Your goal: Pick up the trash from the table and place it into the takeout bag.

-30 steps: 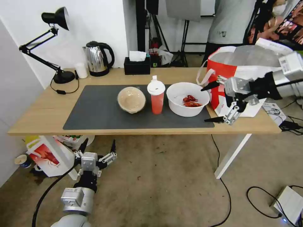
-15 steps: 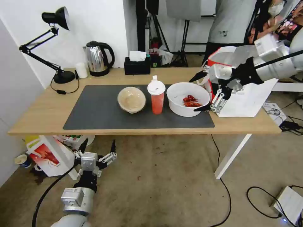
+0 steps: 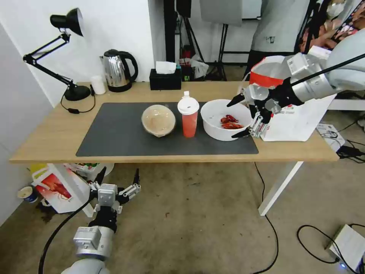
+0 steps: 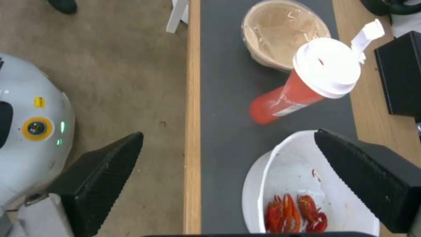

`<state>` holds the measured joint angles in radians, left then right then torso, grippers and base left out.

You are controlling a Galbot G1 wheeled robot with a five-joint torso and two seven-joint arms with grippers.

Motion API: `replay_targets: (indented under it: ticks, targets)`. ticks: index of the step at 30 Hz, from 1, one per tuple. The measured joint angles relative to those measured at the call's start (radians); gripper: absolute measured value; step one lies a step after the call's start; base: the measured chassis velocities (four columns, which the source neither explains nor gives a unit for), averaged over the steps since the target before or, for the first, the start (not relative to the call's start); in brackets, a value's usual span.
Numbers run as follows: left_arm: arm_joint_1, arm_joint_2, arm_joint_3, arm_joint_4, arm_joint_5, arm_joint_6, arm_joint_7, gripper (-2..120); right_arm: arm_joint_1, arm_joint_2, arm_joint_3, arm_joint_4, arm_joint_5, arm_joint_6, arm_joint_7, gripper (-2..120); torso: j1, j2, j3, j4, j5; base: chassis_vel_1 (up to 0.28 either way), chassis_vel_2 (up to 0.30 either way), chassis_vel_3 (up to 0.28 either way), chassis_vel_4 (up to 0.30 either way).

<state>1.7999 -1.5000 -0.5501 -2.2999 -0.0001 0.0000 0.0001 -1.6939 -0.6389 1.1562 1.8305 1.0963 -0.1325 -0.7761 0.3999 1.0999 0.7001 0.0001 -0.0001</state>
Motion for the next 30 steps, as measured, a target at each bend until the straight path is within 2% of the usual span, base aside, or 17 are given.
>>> replay_targets:
  ticks: [12,20,30]
  targets:
    - [0.000,0.000,0.000,0.000,0.000,0.000,0.000,100,-0.069,-0.055,0.061,-0.054,0.008,-0.022,-0.037,100,0.000,0.000,0.000,-0.0001,0.0000,0.000,0.000,0.000,0.000]
    - [0.000,0.000,0.000,0.000,0.000,0.000,0.000,100,-0.127,-0.124,0.104,-0.132,0.017,-0.029,-0.061,100,0.000,0.000,0.000,0.0001,-0.0001,0.000,0.000,0.000,0.000]
    - [0.000,0.000,0.000,0.000,0.000,0.000,0.000,100,-0.167,-0.143,0.112,-0.156,0.021,-0.037,-0.062,100,0.000,0.000,0.000,-0.0001,0.0001,0.000,0.000,0.000,0.000]
